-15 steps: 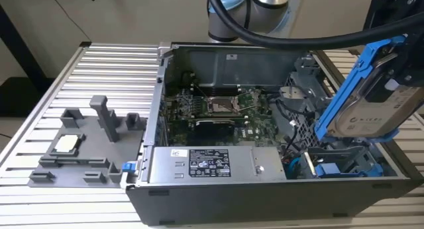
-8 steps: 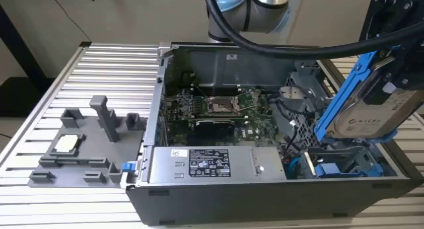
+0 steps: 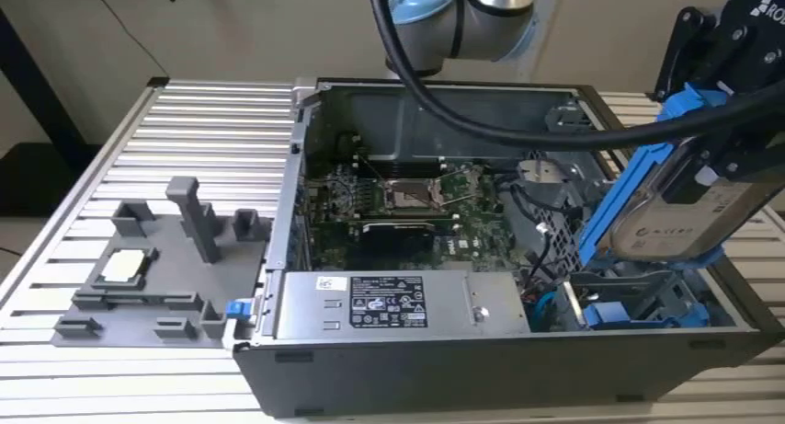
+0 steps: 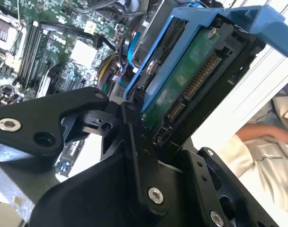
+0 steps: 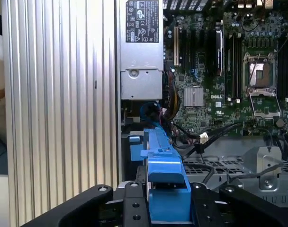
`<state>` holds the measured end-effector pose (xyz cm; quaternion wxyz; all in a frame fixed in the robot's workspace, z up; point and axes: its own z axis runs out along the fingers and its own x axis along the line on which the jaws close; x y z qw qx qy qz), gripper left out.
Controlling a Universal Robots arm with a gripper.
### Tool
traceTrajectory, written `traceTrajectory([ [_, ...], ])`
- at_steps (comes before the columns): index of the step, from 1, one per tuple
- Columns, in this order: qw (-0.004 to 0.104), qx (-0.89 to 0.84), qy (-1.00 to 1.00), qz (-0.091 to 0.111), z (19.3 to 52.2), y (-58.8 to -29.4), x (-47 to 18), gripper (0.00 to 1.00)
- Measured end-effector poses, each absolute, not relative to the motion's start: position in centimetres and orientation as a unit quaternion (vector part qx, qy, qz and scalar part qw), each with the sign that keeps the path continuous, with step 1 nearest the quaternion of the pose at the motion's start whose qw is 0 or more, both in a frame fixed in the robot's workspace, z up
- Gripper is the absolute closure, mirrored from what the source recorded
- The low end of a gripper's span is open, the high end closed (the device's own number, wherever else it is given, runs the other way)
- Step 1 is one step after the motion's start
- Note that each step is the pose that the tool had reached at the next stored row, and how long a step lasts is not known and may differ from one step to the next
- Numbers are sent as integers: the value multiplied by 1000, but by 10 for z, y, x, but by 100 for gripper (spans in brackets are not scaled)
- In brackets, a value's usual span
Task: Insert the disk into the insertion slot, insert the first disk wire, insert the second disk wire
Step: 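Insert the disk into the insertion slot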
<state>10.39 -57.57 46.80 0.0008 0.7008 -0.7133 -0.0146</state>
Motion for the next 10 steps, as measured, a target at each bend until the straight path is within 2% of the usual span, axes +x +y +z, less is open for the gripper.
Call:
traceTrajectory([
  [10,1,716,-698,-15,454,-576,110,67],
])
